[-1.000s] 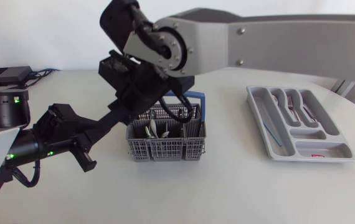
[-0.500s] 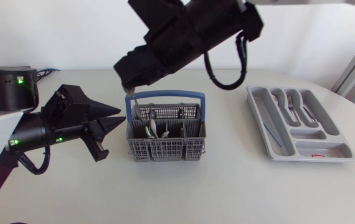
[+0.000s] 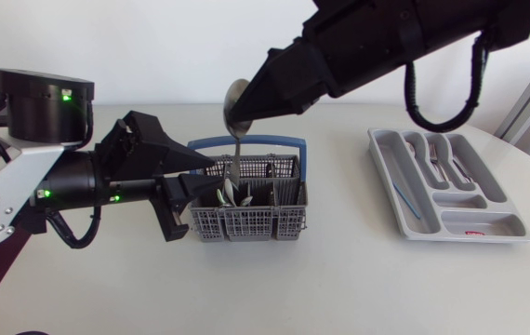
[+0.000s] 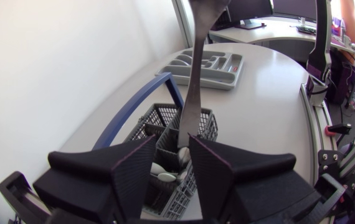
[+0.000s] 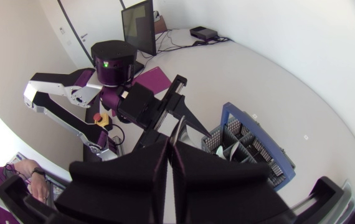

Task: Sort the cutlery from the basket into the organizer compartments.

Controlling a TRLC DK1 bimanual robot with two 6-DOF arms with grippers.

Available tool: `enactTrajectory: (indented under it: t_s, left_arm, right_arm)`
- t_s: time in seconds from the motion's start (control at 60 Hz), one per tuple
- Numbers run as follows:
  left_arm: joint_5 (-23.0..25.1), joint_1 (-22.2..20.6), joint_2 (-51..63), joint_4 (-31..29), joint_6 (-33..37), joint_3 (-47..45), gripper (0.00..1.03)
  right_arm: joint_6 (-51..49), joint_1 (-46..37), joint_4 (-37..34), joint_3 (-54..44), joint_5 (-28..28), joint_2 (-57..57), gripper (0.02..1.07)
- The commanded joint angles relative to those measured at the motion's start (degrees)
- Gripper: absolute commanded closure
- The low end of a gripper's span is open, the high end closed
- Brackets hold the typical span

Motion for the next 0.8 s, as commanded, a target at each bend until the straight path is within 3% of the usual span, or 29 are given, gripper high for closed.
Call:
enactTrajectory:
  t_s: [0.0,0.183,0.5,0.783]
  left_arm:
    - [0.48,-1.56,1.6,-0.65,-1.98,2.85,0.62]
    - [-0.49,-5.16,2.39,-0.83,-4.18,4.17,0.6]
    - [-13.23,-14.66,7.84,4.01,-7.43,5.58,0.5]
    - [-21.85,-18.08,12.68,10.95,-9.45,7.95,0.46]
  right_arm:
    - [-0.01,-1.41,-0.28,-2.15,-0.69,-2.53,1.01]
    - [3.68,-5.19,0.33,-5.76,-0.34,-4.99,1.01]
    - [9.92,-9.94,4.64,-11.91,-0.08,-8.94,1.01]
    - [10.71,-10.99,5.43,-13.31,-0.87,-9.82,1.01]
